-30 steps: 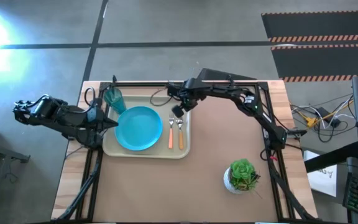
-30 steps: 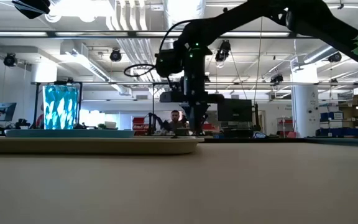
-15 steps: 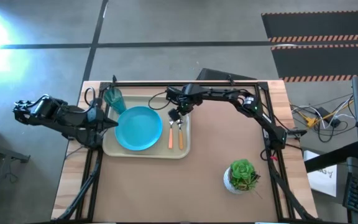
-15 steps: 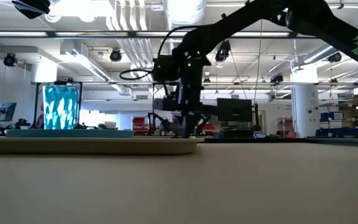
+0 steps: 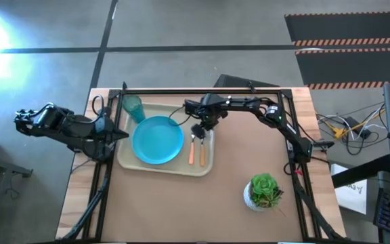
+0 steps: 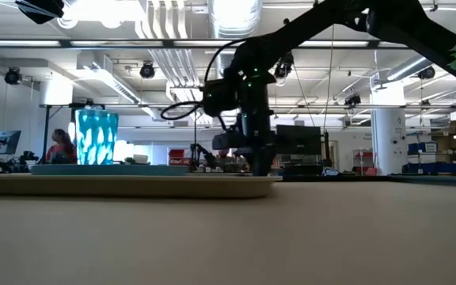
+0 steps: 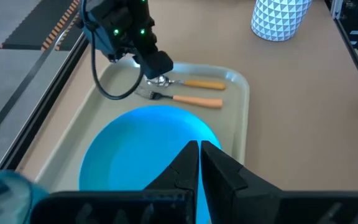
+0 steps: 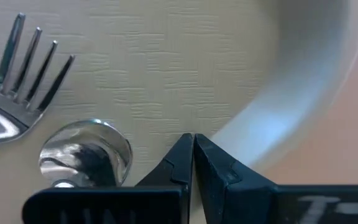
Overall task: Pick and place plate/cup/fork/spoon on tray
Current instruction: Move the white serving tray to the center of the table
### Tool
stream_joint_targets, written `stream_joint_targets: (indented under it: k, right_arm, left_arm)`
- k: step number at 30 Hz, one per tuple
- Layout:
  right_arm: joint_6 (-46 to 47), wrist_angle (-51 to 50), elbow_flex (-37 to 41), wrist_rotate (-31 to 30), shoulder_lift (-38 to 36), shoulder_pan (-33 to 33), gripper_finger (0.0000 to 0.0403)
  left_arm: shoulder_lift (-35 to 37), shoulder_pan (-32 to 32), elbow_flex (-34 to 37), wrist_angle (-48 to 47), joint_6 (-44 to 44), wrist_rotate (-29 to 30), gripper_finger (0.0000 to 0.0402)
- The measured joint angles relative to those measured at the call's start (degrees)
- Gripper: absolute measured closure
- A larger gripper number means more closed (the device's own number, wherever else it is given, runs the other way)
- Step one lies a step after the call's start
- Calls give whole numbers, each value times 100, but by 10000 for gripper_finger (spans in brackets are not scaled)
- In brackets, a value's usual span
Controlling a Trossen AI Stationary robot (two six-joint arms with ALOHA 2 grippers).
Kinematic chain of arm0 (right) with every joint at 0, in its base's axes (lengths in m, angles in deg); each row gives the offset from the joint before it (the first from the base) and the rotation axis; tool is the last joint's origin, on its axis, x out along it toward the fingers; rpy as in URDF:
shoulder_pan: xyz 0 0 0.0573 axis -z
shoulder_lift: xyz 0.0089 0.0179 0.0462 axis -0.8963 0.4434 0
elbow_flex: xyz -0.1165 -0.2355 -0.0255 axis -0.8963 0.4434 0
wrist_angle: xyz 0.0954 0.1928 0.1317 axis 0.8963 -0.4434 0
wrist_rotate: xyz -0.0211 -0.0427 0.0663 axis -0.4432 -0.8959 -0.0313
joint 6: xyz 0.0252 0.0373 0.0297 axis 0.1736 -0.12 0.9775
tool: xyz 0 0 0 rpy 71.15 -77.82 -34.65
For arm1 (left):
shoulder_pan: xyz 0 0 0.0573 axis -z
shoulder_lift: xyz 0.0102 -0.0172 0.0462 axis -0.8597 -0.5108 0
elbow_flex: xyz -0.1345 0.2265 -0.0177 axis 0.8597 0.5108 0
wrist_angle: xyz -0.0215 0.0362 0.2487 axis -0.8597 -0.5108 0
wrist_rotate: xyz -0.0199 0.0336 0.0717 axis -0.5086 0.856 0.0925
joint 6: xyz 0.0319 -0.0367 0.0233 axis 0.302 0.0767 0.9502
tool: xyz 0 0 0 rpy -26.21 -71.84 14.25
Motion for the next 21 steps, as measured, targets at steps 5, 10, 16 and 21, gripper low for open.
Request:
stream_joint_targets:
  k: [5, 10, 16, 21]
  right_arm:
    - [-108, -571, 25, -346, -118, 21, 394]
    - [-170, -1118, 27, -711, -318, 88, 394]
    - [27, -1027, 46, -888, -612, 106, 394]
    - [451, -753, 40, -433, -914, -148, 394]
  left_arm:
    - [0, -2, 0, 0, 0, 0, 402]
    - [0, 0, 0, 0, 2, 0, 402]
    - [1, -2, 0, 0, 3, 0, 402]
    - [0, 0, 0, 0, 4, 0, 402]
